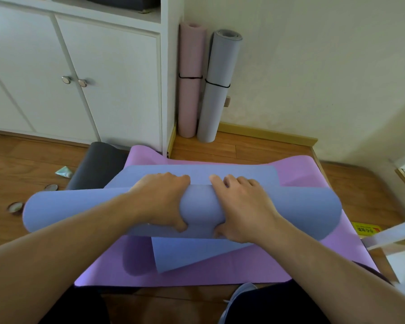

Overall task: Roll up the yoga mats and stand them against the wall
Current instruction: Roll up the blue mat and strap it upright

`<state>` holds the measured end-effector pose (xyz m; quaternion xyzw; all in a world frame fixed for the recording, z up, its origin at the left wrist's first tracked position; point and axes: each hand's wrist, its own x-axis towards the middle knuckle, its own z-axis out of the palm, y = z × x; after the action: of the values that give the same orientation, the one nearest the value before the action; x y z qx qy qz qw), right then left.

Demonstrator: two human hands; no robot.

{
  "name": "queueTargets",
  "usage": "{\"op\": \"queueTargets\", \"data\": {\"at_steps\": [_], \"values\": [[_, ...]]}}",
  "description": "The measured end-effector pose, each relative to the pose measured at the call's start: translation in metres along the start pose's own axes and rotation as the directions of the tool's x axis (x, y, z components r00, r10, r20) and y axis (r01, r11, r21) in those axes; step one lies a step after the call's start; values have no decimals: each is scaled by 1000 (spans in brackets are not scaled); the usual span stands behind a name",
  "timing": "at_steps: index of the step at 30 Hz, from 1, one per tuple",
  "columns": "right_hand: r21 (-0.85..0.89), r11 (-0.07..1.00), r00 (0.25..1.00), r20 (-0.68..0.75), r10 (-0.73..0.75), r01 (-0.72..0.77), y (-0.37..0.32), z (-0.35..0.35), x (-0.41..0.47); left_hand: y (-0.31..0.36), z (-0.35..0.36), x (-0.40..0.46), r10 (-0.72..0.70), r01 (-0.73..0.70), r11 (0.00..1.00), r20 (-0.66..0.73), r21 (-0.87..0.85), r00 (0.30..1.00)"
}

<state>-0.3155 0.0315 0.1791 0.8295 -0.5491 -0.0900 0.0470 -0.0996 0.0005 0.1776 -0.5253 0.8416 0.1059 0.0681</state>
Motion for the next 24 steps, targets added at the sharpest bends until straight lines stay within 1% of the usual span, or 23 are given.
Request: {"op": "queueTargets", "data": {"at_steps": [2,4,7,9,11,12,14,15,17,19,21,24], "values": [[25,999,1000,-7,-29,29,-4,3,0,0,3,-1,16,-16,1000,25,11,1000],[53,997,998,-34,-54,56,-3,3,0,2,5,-3,43,-44,999,6,17,999],[116,993,999,-14,-34,36,3,-1,1,10,12,-3,123,-108,983,-94,149,988],[133,991,1000,1,-23,23,4,0,1,14,14,-2,145,-115,973,-143,198,979],[146,989,1000,-4,-24,25,3,1,0,13,12,-1,123,-98,980,-143,172,982],[136,990,999,-28,-31,35,2,2,-1,11,10,-1,99,-80,986,-129,147,987],[56,997,996,-76,-45,50,0,3,-1,5,4,-1,38,-32,997,-85,72,996],[15,999,996,-80,-43,44,-1,3,-1,4,1,-1,15,-14,999,-59,31,998],[-5,1000,998,-48,-31,31,-3,5,0,3,0,-1,5,-5,1000,-13,1,1000],[12,999,999,-35,-40,40,-7,6,0,3,2,-2,26,-26,1000,-5,8,1000],[40,997,997,-56,-60,62,-7,4,0,4,4,-4,52,-52,998,-17,20,998],[123,991,999,-25,-40,43,-2,0,-1,11,14,-4,130,-110,981,-117,161,985]]}}
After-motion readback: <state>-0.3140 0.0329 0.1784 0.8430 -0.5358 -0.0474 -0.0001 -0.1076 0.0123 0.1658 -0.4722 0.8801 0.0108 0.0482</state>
